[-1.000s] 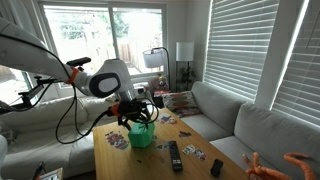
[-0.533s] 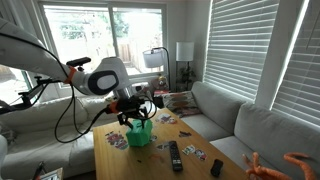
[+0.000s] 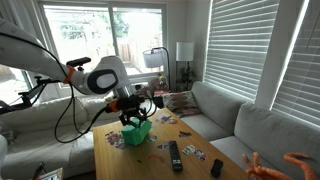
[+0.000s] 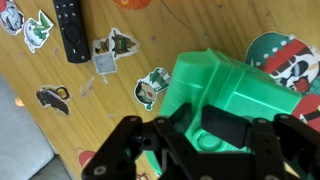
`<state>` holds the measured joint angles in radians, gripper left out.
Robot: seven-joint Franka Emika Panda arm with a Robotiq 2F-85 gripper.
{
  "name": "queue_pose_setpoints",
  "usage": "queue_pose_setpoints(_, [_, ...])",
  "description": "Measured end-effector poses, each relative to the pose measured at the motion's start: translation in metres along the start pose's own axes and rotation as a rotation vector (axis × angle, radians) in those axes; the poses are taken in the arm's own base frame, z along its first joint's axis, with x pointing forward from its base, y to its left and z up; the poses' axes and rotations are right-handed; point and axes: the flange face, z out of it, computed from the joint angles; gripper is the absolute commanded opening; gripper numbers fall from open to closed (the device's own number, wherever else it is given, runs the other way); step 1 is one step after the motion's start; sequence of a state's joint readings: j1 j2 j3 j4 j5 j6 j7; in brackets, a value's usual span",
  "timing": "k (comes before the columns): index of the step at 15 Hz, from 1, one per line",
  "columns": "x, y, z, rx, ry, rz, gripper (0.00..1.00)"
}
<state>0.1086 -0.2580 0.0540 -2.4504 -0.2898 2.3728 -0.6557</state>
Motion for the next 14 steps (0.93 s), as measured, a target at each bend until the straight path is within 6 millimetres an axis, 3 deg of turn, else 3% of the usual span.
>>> queue_pose_setpoints(9, [-0.001, -0.004, 0.004, 0.008, -0.018, 0.002, 0.0])
queue_pose_setpoints(10, [-0.001, -0.004, 0.002, 0.006, -0.018, 0.007, 0.25])
queue_pose_setpoints(12, [-0.002, -0.004, -0.003, 0.003, -0.019, 0.026, 0.32])
queue_pose_setpoints(14, [-0.003, -0.004, -0.015, -0.012, -0.011, 0.056, 0.46])
